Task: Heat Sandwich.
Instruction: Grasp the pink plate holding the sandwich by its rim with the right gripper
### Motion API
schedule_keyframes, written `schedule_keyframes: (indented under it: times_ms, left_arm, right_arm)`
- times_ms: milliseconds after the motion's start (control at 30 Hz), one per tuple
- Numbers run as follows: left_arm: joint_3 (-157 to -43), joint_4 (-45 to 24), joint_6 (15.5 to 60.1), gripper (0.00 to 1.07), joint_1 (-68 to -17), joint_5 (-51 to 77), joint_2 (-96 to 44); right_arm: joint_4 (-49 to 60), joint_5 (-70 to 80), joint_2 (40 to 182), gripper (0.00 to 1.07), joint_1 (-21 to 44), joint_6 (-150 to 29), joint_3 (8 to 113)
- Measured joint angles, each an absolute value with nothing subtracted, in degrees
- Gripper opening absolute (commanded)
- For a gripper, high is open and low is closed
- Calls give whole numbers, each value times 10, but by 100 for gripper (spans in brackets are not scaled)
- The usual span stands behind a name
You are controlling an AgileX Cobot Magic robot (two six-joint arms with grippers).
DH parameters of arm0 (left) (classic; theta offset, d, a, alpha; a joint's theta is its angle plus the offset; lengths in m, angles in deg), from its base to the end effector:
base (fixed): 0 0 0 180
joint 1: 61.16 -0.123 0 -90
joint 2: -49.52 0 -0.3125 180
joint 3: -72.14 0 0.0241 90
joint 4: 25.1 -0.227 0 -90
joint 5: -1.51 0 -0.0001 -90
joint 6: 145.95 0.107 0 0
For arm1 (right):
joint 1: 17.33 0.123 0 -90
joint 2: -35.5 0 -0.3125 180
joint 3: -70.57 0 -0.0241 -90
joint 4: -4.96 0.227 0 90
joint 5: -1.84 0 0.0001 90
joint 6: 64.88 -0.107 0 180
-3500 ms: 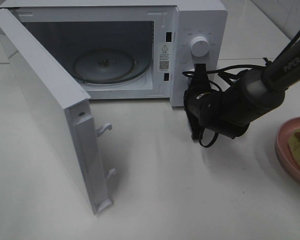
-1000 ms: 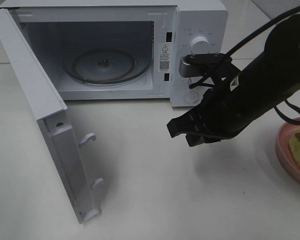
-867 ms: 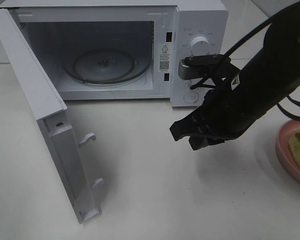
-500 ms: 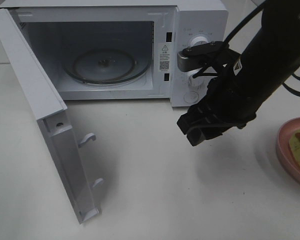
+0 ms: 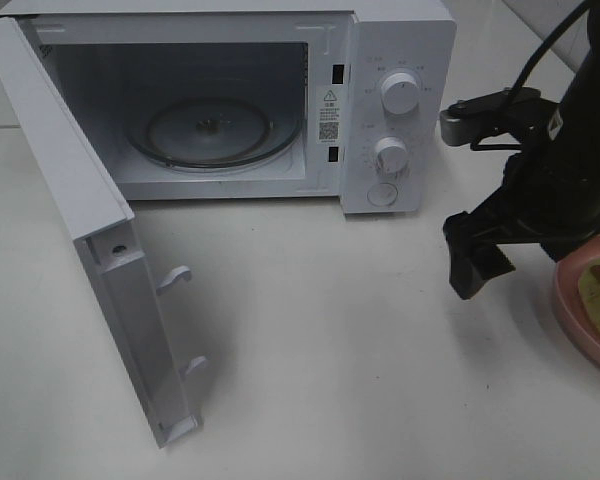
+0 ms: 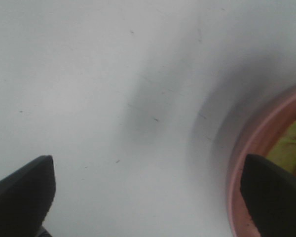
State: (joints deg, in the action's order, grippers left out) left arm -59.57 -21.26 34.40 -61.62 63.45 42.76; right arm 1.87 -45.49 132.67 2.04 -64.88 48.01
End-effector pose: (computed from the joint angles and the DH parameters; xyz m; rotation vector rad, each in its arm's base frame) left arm -0.0428 -0.0067 0.2611 0.0029 2.0408 -0.0713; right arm 0.2580 0.0862 0.2372 -0.5358 2.8620 -0.0073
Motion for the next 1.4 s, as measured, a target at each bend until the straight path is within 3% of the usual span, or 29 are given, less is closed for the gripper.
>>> schedule_keyframes:
  times_ms: [467, 1400]
  left_arm:
    - [-596, -213, 344, 97, -616, 635, 428]
    - [-596, -213, 344, 97, -616, 635, 428]
  right_arm:
    - [-7, -459, 1327, 95, -74, -649, 479]
    - [-21, -368, 1442, 91, -84, -676, 438]
